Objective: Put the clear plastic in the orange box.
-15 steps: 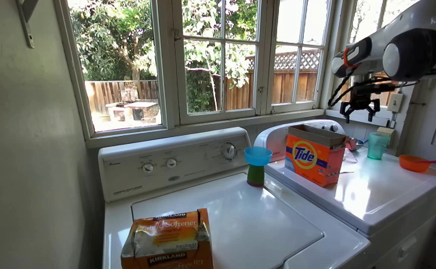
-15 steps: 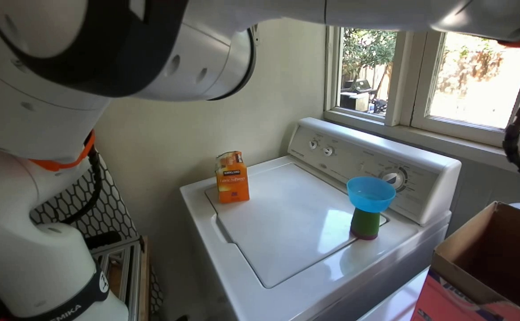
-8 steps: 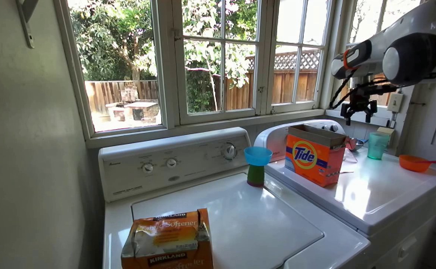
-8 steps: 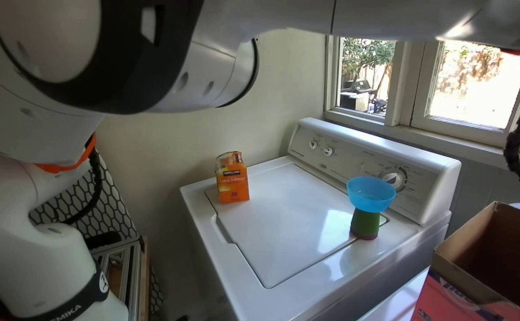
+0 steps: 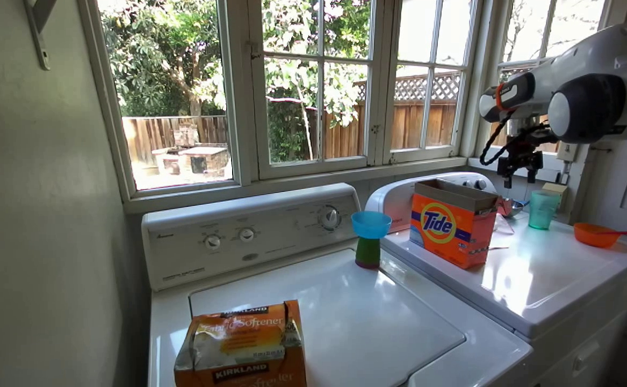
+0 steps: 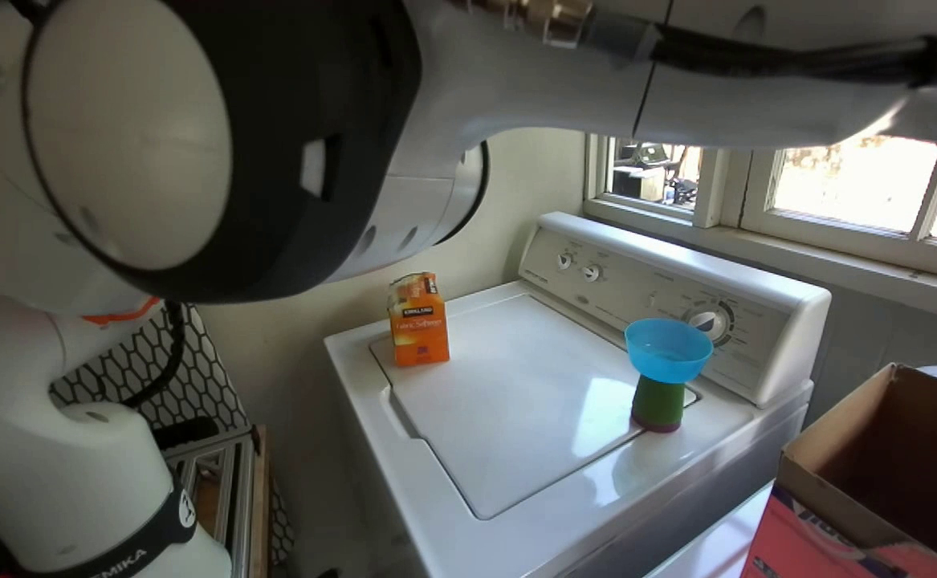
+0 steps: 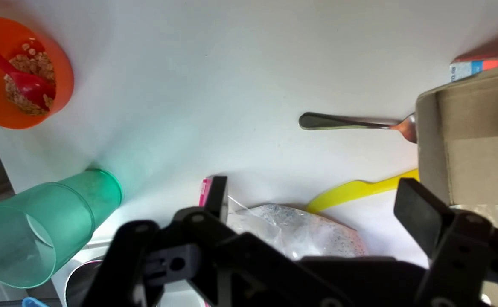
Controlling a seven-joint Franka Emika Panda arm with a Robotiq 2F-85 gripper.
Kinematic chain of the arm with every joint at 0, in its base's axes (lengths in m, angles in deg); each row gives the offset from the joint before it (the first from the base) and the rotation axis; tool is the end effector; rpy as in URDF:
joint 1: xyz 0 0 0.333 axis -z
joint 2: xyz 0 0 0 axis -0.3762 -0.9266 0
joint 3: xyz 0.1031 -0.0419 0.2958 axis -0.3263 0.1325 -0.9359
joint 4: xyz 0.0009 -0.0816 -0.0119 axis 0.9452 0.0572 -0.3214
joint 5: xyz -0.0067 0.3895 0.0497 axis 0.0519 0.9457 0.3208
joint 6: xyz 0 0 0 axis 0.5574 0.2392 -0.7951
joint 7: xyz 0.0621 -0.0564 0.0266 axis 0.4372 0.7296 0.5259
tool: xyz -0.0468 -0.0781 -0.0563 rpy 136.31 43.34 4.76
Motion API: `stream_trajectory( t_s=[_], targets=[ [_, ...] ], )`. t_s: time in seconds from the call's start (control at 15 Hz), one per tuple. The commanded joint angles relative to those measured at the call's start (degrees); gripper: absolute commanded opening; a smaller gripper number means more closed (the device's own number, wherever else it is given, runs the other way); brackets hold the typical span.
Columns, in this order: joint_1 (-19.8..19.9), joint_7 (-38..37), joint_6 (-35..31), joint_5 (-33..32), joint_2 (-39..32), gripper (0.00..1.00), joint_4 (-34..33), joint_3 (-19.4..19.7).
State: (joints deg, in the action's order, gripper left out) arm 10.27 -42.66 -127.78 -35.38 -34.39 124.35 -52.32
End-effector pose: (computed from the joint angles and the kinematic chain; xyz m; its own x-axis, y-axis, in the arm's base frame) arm 0.6043 -0.5009 0.3594 0.9842 -0.1553 -0.0852 -0.1429 -0.9803 0.1361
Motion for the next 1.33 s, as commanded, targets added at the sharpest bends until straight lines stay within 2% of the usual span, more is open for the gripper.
stream_trajectory(
  t_s=[0.0, 0.6, 0.93, 1.0, 1.13, 1.2, 1.27],
  targets=[
    [-0.09, -0.03, 0.0, 0.0, 0.11, 1.0, -0.01, 0.0],
    [-0.11, -0.03, 0.0, 0.0, 0.13, 1.0, -0.01, 0.0],
    [1.93, 3.07, -14.71, 1.84, -5.27, 1.0, -5.35, -1.91],
    [3.3, 2.97, -16.03, 0.01, -7.19, 1.0, -8.09, -4.37],
    [3.66, 3.7, -18.39, -0.08, -9.13, 1.0, -9.69, -5.74],
    [3.81, 3.41, -18.82, -0.18, -10.32, 1.0, -10.78, -6.22],
    [3.35, 2.93, -17.47, 0.98, -13.03, 1.0, -14.16, -4.91]
  ],
)
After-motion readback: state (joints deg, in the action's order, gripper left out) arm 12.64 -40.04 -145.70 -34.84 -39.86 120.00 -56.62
